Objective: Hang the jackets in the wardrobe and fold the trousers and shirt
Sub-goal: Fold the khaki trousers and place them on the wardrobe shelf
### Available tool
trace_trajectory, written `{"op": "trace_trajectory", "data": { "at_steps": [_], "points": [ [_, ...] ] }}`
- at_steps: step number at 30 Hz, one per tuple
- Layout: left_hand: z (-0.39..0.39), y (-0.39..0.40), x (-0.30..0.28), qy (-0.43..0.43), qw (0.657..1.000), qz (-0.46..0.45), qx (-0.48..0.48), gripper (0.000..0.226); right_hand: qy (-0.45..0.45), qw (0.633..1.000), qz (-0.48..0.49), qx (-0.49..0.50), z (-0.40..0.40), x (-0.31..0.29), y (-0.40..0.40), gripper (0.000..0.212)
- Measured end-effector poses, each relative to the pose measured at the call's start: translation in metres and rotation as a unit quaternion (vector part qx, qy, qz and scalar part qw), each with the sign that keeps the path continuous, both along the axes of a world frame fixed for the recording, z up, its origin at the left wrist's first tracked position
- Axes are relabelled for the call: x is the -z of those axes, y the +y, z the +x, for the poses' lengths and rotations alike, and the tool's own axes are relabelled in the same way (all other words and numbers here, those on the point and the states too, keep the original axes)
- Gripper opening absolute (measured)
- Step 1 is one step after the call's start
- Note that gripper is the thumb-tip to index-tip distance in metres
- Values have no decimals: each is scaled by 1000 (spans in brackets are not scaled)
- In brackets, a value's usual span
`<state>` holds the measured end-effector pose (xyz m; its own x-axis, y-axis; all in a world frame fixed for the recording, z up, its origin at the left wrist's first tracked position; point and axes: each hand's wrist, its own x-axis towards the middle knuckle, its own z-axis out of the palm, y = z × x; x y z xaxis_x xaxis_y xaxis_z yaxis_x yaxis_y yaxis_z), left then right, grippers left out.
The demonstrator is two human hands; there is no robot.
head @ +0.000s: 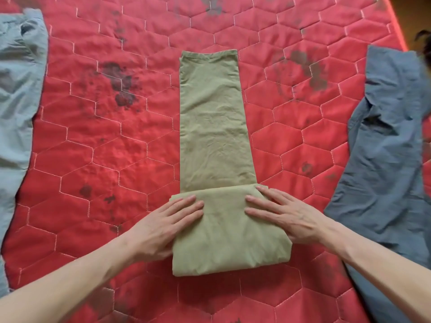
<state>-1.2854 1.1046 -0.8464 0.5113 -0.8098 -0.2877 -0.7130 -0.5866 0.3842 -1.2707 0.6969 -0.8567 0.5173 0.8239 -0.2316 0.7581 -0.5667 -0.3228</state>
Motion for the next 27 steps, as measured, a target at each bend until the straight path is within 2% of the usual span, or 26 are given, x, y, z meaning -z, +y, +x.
{"op": "trace_trajectory", "data": {
  "at_steps": [3, 6, 8, 9, 10, 12, 13, 14, 15, 16, 17, 18, 20, 21, 23, 24, 25, 26, 27],
  "points": [
    [-17, 2, -18, 88, 993, -73, -34, 87, 91, 993, 73, -7, -9, -16, 1, 64],
    [-41, 4, -23, 194, 969, -95, -122, 85, 181, 970, 143, 79, -29, -30, -7, 61],
    [-48, -8, -28, 271, 935, -110, -199, 61, 217, 944, 187, 165, -45, -32, -13, 59],
    [-51, -7, -24, 262, 942, -94, -185, 53, 231, 926, 208, 212, -51, -30, -13, 59],
    [-49, -13, -21, 300, 913, -84, -261, 59, 261, 899, 233, 262, -55, -27, -11, 61],
    [-41, -21, -13, 348, 839, -129, -398, 85, 270, 868, 268, 320, -56, -22, 2, 59],
    [-36, -24, -15, 310, 823, -160, -448, 86, 229, 868, 275, 343, -53, -19, 11, 53],
    [-36, -18, -17, 303, 798, -199, -481, 79, 213, 851, 294, 380, -50, -16, 21, 46],
    [-32, -16, -14, 284, 772, -234, -519, 70, 216, 816, 318, 432, -46, -13, 35, 38],
    [-29, -14, -7, 267, 753, -263, -541, 62, 237, 758, 354, 494, -40, -11, 49, 35],
    [-20, -21, -5, 272, 729, -286, -559, 54, 258, 696, 390, 544, -33, -8, 62, 39],
    [-13, -25, 0, 292, 697, -304, -580, 47, 262, 651, 407, 584, -26, -4, 74, 46],
    [2, -36, 5, 323, 640, -312, -624, 40, 255, 611, 394, 638, -14, 2, 89, 66],
    [8, -38, 7, 324, 627, -305, -640, 46, 258, 596, 374, 662, -10, 4, 95, 80],
    [18, -43, 7, 327, 594, -308, -667, 70, 241, 594, 336, 690, -6, 3, 105, 97],
    [23, -45, 8, 334, 580, -309, -675, 82, 216, 600, 331, 696, -5, 3, 109, 90],
    [26, -47, 8, 332, 584, -305, -675, 88, 188, 610, 323, 699, -5, 3, 112, 76],
    [27, -48, 8, 317, 606, -290, -670, 87, 160, 623, 301, 704, -3, 3, 116, 60],
    [26, -49, 9, 295, 631, -271, -665, 75, 136, 634, 275, 710, -1, 3, 118, 45]
  ]
}}
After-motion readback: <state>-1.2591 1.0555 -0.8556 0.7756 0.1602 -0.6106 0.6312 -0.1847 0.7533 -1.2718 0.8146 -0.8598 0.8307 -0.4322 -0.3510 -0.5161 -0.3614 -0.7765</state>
